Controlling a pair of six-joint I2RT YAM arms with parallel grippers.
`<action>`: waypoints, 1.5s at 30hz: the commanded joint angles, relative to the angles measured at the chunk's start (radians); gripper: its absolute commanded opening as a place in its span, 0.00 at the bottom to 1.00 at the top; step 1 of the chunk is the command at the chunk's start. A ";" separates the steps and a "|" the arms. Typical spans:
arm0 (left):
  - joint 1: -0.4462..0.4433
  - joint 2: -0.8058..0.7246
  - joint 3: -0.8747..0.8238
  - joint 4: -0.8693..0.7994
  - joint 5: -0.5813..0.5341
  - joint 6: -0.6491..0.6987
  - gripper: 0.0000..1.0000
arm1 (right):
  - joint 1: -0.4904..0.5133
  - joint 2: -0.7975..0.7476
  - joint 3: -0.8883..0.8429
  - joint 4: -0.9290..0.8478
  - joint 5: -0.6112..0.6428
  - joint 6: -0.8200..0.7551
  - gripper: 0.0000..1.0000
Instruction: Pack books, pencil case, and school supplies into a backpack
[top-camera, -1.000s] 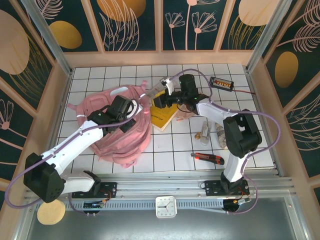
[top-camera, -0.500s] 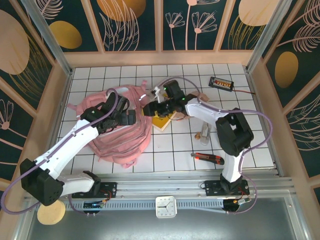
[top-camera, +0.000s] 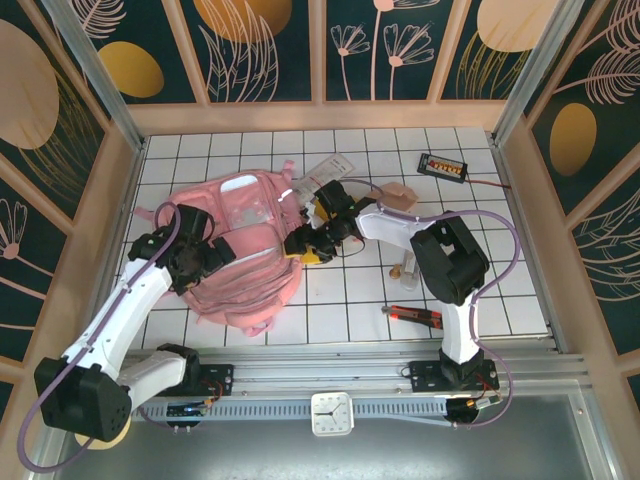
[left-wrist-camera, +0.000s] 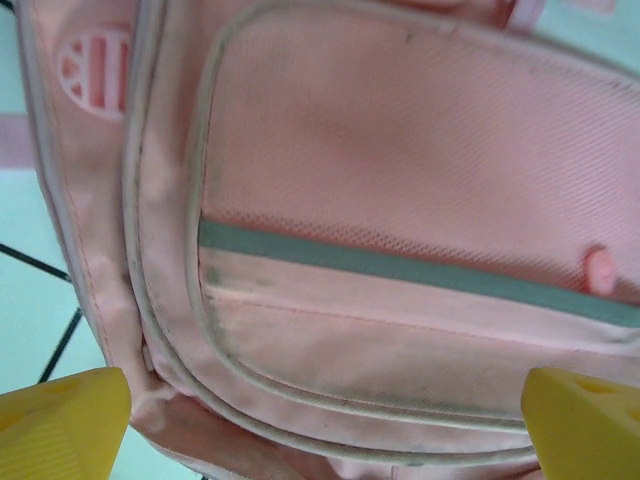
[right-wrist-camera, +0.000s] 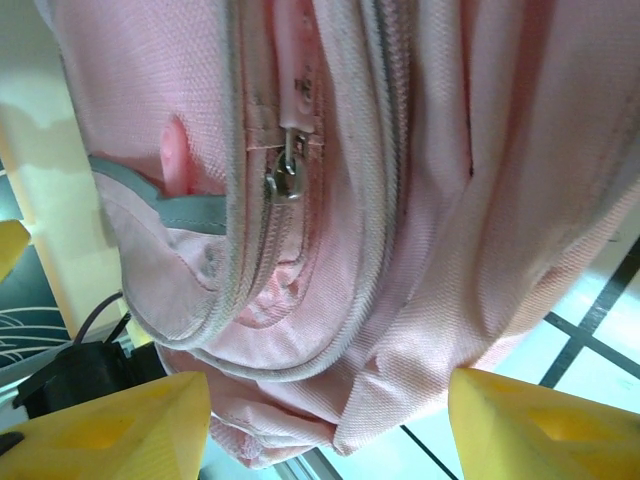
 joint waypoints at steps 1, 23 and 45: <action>0.004 -0.010 -0.030 0.017 0.064 -0.015 0.99 | -0.005 -0.002 0.024 -0.043 0.031 0.006 0.65; -0.333 0.243 0.215 0.071 0.020 0.415 0.91 | -0.091 0.078 0.135 0.146 0.113 0.142 0.00; -0.410 0.857 0.513 0.189 -0.142 0.607 0.65 | -0.204 -0.382 -0.133 0.126 0.357 0.177 0.56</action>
